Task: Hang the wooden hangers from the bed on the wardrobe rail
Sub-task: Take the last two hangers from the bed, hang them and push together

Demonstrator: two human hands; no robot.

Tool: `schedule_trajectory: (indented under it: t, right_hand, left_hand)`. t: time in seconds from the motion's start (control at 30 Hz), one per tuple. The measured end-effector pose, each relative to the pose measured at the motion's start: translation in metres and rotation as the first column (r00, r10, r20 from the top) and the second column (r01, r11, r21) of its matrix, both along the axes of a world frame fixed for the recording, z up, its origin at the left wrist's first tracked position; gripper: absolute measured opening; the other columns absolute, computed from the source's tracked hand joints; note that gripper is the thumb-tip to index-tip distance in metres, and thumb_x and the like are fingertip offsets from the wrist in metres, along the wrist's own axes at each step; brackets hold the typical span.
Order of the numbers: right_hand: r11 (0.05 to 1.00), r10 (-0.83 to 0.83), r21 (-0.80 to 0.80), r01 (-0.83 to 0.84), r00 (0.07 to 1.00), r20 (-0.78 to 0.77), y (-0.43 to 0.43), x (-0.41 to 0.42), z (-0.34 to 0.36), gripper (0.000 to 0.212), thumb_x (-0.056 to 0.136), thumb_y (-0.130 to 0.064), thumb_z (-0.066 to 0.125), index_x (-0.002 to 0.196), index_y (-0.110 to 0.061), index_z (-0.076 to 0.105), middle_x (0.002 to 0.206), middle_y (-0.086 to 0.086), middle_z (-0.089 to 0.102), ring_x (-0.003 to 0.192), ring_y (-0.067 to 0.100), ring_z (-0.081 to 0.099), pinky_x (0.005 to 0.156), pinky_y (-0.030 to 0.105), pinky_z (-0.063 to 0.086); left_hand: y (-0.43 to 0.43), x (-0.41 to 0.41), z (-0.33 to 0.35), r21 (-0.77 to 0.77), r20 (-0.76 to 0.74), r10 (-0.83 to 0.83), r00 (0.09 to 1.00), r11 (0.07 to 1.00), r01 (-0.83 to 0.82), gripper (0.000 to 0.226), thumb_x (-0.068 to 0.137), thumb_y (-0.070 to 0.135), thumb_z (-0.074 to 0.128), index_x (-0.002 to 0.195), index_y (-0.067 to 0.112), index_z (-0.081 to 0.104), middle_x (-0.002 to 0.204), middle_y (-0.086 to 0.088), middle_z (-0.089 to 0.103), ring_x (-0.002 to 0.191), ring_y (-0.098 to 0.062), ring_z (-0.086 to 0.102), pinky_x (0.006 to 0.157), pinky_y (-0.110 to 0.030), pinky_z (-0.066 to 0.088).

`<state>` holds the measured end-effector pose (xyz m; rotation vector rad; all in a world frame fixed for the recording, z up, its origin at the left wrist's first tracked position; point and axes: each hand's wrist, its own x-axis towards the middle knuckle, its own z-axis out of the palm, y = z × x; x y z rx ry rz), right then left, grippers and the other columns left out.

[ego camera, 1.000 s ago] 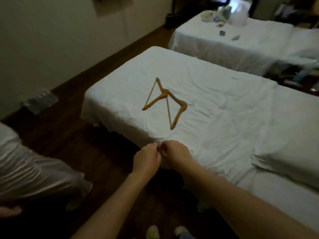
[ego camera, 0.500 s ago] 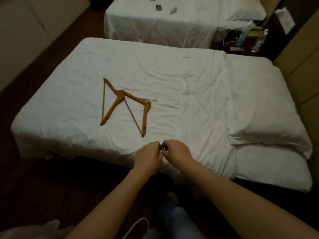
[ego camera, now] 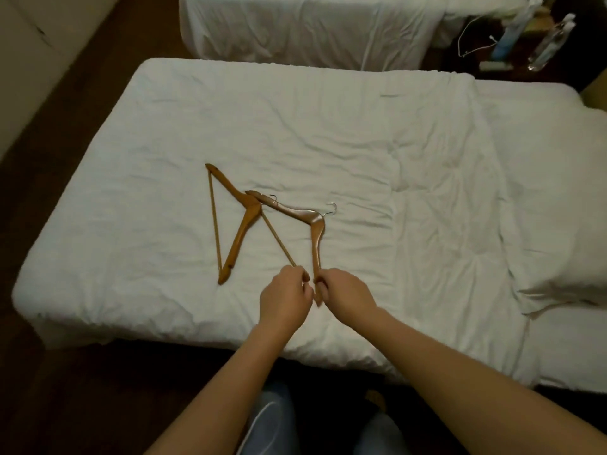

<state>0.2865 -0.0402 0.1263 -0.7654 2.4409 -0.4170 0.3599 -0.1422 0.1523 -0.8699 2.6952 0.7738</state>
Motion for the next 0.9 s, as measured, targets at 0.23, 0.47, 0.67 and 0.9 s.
schedule_trajectory:
  t: [0.23, 0.47, 0.67, 0.9]
  right_hand:
    - [0.982, -0.187, 0.034, 0.185, 0.979, 0.078, -0.101, -0.084, -0.080, 0.039, 0.092, -0.024, 0.049, 0.131, -0.019, 0.048, 0.130, 0.006, 0.050, 0.111, 0.025, 0.054, 0.086, 0.035, 0.048]
    - [0.949, -0.261, 0.216, 0.230, 0.957, 0.126, -0.138, -0.122, -0.185, 0.053, 0.092, -0.022, 0.049, 0.143, -0.018, 0.036, 0.148, 0.010, 0.031, 0.122, 0.031, 0.043, 0.099, 0.039, 0.044]
    - [0.826, -0.533, 0.200, 0.527, 0.846, -0.027, -0.154, -0.133, -0.231, 0.056, 0.087, -0.014, 0.058, 0.138, -0.015, 0.034, 0.146, 0.012, 0.027, 0.122, 0.033, 0.044, 0.097, 0.042, 0.046]
    - [0.635, -0.765, 0.259, 0.728, 0.639, 0.079, -0.155, -0.148, -0.254, 0.076, 0.082, -0.022, 0.069, 0.142, -0.013, 0.024, 0.137, 0.018, 0.043, 0.125, 0.037, 0.046, 0.099, 0.051, 0.041]
  left_hand:
    - [-0.148, -0.081, -0.069, 0.119, 0.006, 0.138, 0.990, 0.983, -0.138, 0.049, 0.091, 0.025, 0.054, 0.139, 0.017, 0.045, 0.151, -0.004, 0.030, 0.126, -0.023, 0.052, 0.097, -0.033, 0.050]
    - [-0.197, -0.116, -0.192, 0.065, 0.243, 0.086, 0.966, 0.992, -0.105, 0.057, 0.091, 0.022, 0.053, 0.145, 0.014, 0.036, 0.160, -0.011, 0.016, 0.137, -0.030, 0.039, 0.107, -0.039, 0.041]
    - [-0.225, -0.144, -0.251, 0.000, 0.250, 0.234, 0.939, 0.970, -0.242, 0.064, 0.095, 0.021, 0.050, 0.150, 0.006, 0.022, 0.157, -0.016, 0.022, 0.139, -0.032, 0.032, 0.111, -0.040, 0.035]
    - [-0.243, -0.157, -0.277, -0.006, 0.214, 0.326, 0.921, 0.943, -0.332, 0.057, 0.092, 0.032, 0.057, 0.139, 0.007, 0.037, 0.134, -0.015, 0.049, 0.123, -0.030, 0.048, 0.100, -0.039, 0.044]
